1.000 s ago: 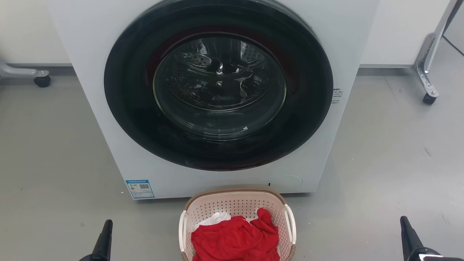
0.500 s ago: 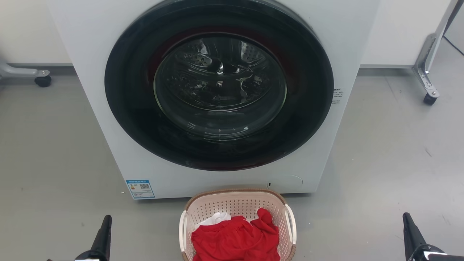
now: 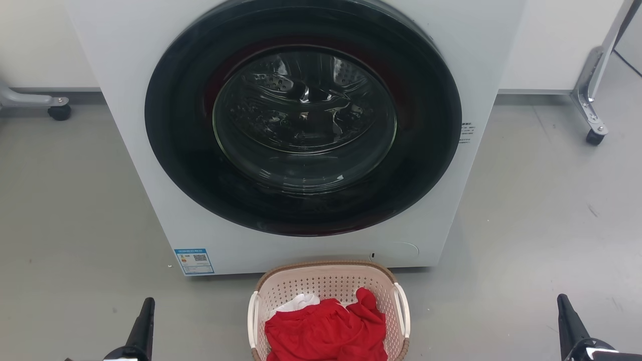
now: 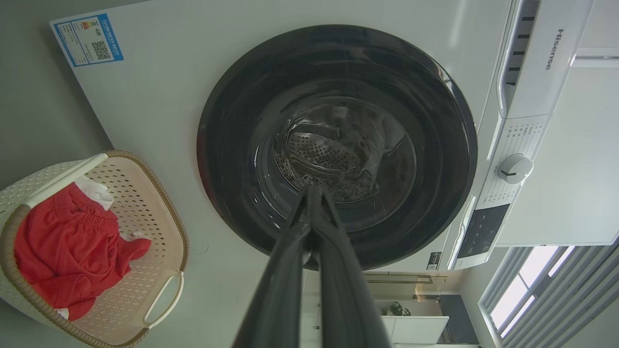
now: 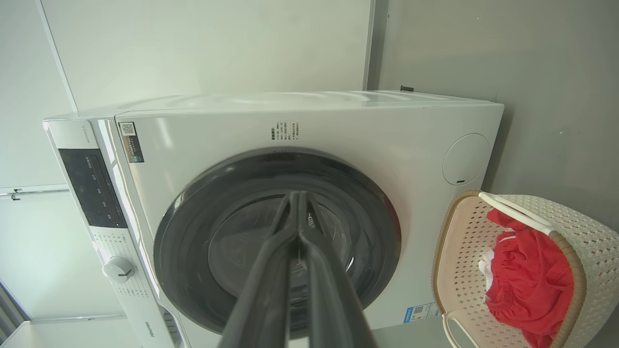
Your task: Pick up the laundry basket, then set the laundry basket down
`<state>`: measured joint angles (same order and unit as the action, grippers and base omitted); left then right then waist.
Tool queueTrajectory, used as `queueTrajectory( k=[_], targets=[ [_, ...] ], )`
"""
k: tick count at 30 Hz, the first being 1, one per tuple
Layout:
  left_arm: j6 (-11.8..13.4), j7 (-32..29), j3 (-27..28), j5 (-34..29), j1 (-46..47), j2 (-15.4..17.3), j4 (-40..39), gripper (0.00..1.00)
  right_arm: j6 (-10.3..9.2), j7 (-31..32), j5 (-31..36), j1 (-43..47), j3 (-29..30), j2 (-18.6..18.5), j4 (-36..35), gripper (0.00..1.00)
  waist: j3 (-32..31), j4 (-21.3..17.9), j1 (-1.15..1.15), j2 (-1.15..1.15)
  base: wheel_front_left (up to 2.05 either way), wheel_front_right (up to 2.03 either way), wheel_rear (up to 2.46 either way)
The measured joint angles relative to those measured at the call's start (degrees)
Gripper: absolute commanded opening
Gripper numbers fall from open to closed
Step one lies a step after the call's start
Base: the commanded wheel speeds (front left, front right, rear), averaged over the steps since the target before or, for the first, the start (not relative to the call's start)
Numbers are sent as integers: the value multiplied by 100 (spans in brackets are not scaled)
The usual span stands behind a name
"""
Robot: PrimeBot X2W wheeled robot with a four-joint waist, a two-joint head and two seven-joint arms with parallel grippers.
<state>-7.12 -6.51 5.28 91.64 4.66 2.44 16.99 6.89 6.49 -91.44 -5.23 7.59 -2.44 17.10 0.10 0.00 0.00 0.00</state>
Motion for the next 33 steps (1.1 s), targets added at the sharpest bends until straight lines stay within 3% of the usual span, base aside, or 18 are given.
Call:
queueTrajectory(
  k=[33],
  targets=[
    [0, 0, -1, 7, 0, -1, -2, 0, 0, 0, 0, 0, 0, 0, -1, 0, 1, 0, 0, 0, 0, 0, 0]
  ],
)
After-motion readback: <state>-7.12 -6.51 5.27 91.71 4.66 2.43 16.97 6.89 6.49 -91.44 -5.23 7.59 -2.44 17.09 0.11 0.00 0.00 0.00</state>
